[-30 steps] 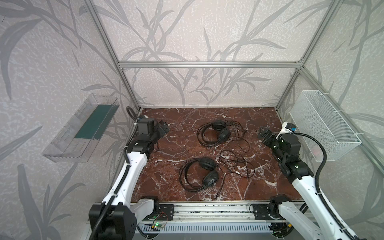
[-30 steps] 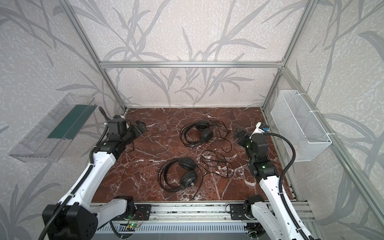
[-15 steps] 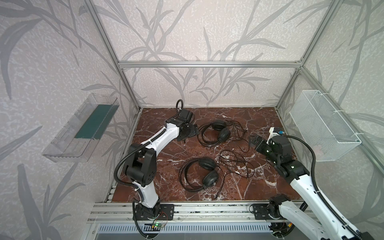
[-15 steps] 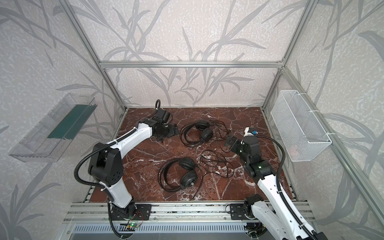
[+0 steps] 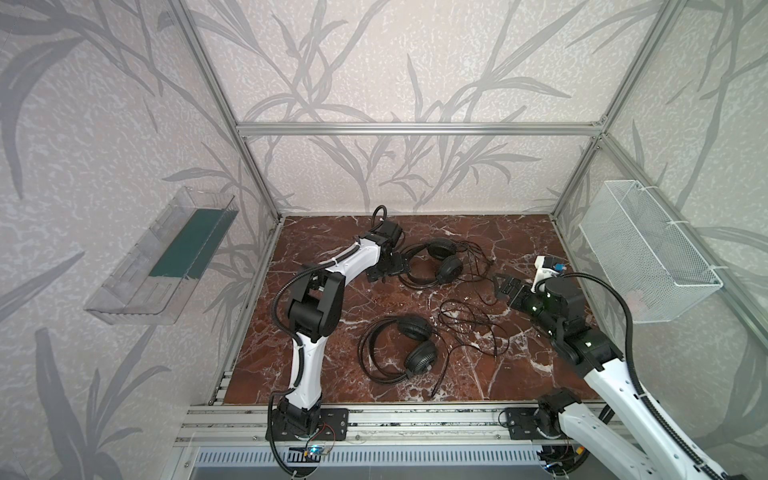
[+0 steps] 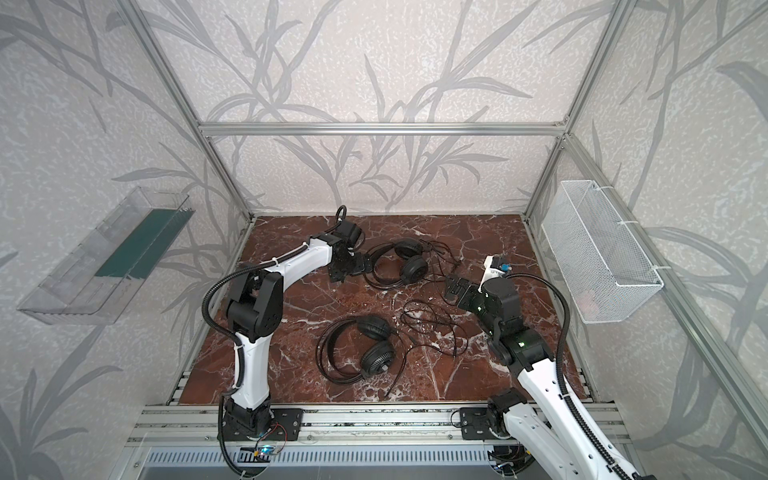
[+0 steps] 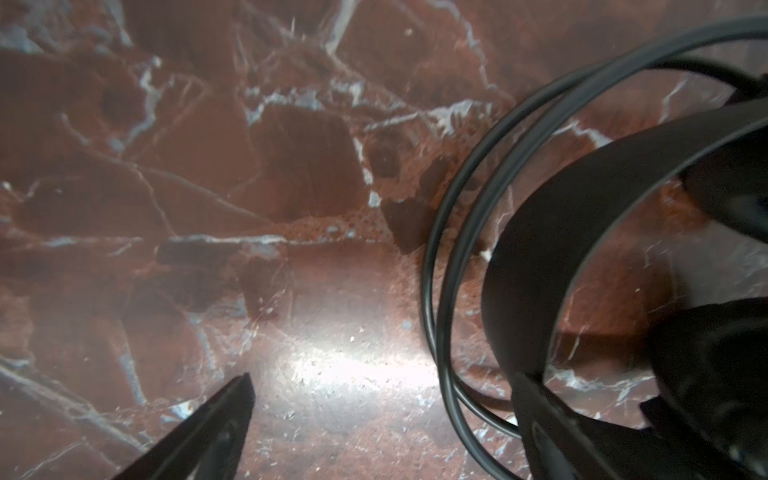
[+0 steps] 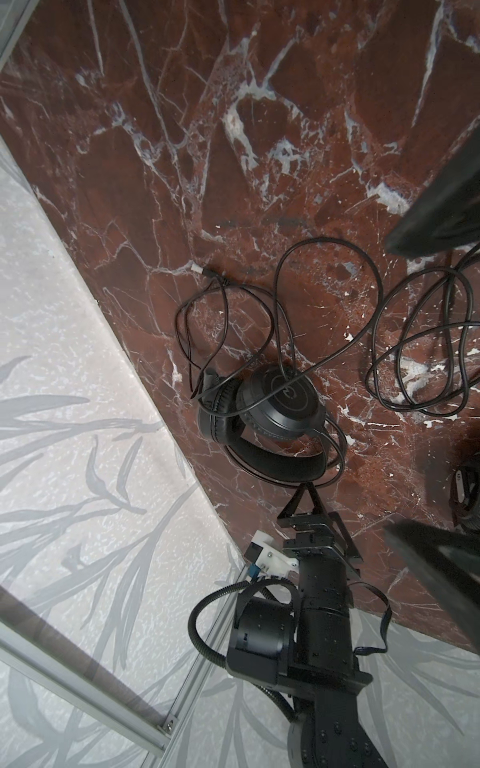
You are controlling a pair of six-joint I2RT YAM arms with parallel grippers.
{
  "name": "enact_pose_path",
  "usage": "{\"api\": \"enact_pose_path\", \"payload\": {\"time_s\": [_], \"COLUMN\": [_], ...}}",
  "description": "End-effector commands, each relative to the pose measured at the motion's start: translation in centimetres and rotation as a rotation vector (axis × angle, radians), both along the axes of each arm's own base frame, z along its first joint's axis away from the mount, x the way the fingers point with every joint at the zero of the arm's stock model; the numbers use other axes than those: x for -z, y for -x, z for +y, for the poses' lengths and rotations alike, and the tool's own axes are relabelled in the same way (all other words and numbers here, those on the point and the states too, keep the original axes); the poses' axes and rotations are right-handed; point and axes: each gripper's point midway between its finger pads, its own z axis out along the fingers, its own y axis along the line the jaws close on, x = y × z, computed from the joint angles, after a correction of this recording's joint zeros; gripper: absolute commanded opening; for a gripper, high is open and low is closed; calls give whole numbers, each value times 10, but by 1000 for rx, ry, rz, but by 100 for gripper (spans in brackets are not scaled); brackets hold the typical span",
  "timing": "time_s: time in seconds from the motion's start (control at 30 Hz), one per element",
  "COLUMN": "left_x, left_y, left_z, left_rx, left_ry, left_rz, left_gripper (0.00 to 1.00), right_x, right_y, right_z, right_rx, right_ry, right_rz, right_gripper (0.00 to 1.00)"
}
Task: Wrap the headphones
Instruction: 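Reach the left gripper to the farther black headphones' headband while the right gripper approaches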
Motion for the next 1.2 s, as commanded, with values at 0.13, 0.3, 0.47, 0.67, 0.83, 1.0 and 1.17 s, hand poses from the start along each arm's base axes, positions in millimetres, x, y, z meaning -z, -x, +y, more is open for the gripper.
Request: {"api": "enact_pose_path", "payload": {"time_s": [0.13,0.3,0.47,0.67,0.83,1.0,1.17], "left_x": [-4,-39,-46,-27,-12,12,25], "left_y": [-12,-17,-23,-45,-58,-53,-47], "left_z": [-9,-14,-20,-35,-24,-19,-27], "left_rx": [15,-1,48,103,101,108,132], "left_ry": [54,146,187,169,59,-13,-66], "left_rz": [-1,-102,-158,-117,-90,-23,13], "left_gripper": [98,98,98,95,86,80,69], "right_x": [-9,-9,-8,-10,-11,-14,-14], "right_y": [0,0,-1,0,1,2,2], "right_z": [12,18,22,29,30,32,33], "right_rx": [-65,-93,-108,-142,-151,-163,-168], "right_ry": [-9,-13,-18,-22,-21,-26,-28], "right_rz": [-66,-68,-69,-69,-72,-78,-76], "right_gripper": [99,99,99,99,99,99,99]}}
